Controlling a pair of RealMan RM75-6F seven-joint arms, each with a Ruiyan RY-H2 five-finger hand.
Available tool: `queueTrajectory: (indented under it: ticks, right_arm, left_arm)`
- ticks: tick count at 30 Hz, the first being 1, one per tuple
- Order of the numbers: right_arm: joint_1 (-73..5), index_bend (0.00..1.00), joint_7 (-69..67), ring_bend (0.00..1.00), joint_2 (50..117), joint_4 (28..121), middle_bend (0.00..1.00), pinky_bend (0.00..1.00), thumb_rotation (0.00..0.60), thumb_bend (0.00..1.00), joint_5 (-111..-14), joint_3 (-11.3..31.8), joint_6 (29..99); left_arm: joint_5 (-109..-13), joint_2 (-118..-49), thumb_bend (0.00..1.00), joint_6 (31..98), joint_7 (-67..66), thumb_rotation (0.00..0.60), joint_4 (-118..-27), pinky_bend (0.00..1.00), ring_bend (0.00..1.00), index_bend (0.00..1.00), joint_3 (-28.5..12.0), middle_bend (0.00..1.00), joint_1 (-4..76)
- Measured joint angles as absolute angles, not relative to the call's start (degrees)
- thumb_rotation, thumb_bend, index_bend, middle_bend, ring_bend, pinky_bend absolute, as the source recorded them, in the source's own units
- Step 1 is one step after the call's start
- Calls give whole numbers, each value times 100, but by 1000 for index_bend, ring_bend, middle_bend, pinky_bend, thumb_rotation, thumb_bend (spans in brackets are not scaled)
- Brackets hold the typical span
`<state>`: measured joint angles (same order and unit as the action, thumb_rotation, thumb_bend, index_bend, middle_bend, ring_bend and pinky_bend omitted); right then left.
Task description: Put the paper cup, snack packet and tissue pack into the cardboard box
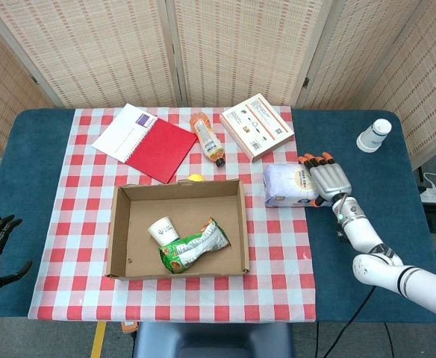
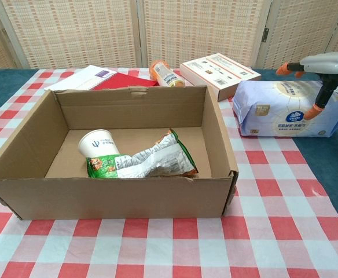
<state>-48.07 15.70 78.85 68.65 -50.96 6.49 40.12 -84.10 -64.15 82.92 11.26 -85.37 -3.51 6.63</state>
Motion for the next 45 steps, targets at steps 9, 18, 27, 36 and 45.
queueTrajectory:
  ticks: [9,18,27,36,45]
  right_arm:
    - [-4796,0,1354,0,8190,6409,0,0,600,0,-5238,673,3823]
    - [-4700,405,972,158,8581,5938,197,373,600,93,-5830,737,4104]
    - [-4523,758,645,417,8909,5508,418,612,600,181,-6286,839,4576]
    - [-4439,788,782,440,8467,6119,438,621,600,189,-6355,1032,4881]
    - [-4462,791,1634,445,7501,7899,439,620,600,189,-6136,1453,5357]
  left_arm:
    - [-8415,-6411,242,8299,1130,600,-8541,287,0,145,-348,47,656]
    - [-8418,-6410,243,8293,1140,600,-8539,286,0,145,-346,47,656]
    - [-8409,-6398,242,8289,1171,600,-8531,287,0,145,-354,47,656]
    - [-8434,-6399,243,8296,1126,600,-8562,286,0,145,-344,47,659]
    - [-8434,-6402,242,8221,1096,600,-8561,287,0,144,-321,47,679]
